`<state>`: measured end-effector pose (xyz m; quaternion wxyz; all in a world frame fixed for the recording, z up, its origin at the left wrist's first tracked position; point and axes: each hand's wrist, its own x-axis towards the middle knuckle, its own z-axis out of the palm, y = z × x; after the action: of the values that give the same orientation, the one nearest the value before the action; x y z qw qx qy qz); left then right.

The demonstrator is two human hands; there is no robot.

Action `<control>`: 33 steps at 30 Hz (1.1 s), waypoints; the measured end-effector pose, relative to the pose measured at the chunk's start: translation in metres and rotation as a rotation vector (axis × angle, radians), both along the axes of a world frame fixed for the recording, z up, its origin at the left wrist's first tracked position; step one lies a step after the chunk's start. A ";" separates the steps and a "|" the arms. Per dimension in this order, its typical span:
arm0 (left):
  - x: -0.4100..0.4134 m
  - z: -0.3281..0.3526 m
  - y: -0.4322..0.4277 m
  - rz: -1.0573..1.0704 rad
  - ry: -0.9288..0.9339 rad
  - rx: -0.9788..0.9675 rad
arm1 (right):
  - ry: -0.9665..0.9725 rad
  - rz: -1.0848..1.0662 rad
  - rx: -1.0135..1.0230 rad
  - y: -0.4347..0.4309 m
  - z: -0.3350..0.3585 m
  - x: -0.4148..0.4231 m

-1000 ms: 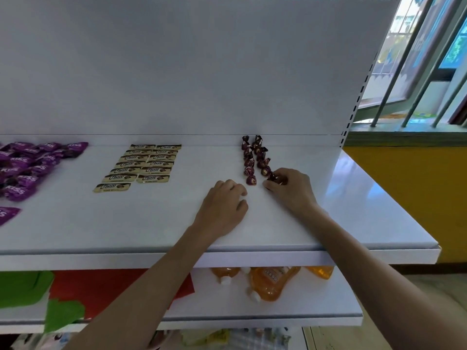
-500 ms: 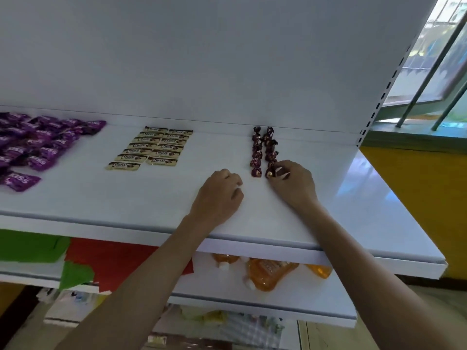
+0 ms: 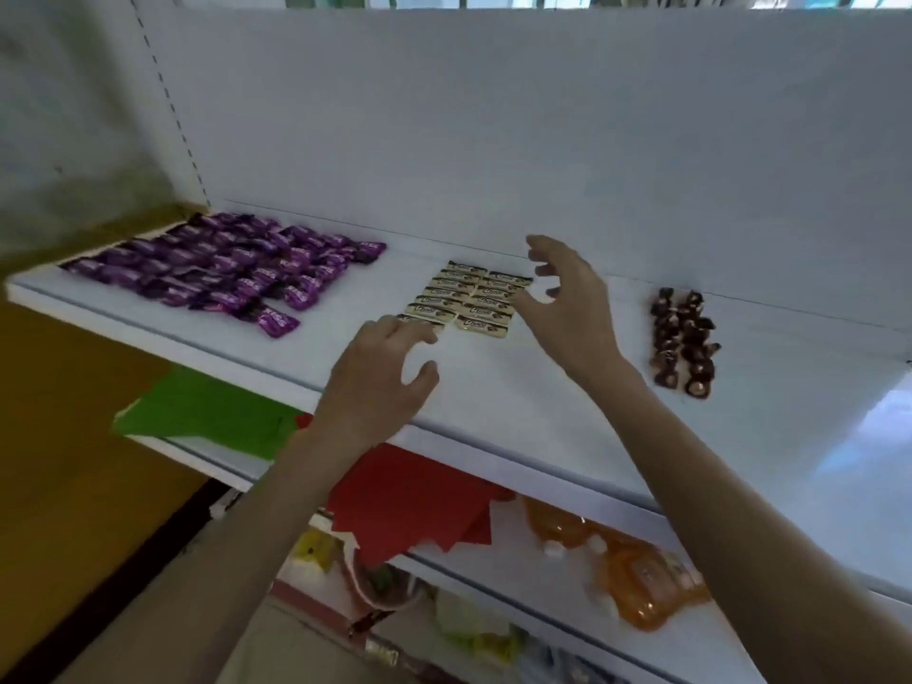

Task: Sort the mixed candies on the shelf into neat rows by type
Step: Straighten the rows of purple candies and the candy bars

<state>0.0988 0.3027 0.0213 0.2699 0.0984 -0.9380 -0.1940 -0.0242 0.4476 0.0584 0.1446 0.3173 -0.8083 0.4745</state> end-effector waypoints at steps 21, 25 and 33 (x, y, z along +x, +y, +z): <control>0.130 0.005 -0.381 0.214 -0.095 -0.043 | -0.027 0.280 0.202 -0.402 -0.025 0.084; 0.072 0.005 -0.436 0.141 -0.098 -0.029 | 0.029 0.196 0.274 -0.430 -0.019 0.037; -0.003 0.009 -0.538 0.015 -0.158 0.052 | 0.015 0.149 0.451 -0.507 -0.010 -0.023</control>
<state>0.0961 -0.2353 0.0305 0.1938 0.1276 -0.9502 -0.2079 -0.0471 -0.0599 0.0487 0.0408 0.4038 -0.8671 0.2889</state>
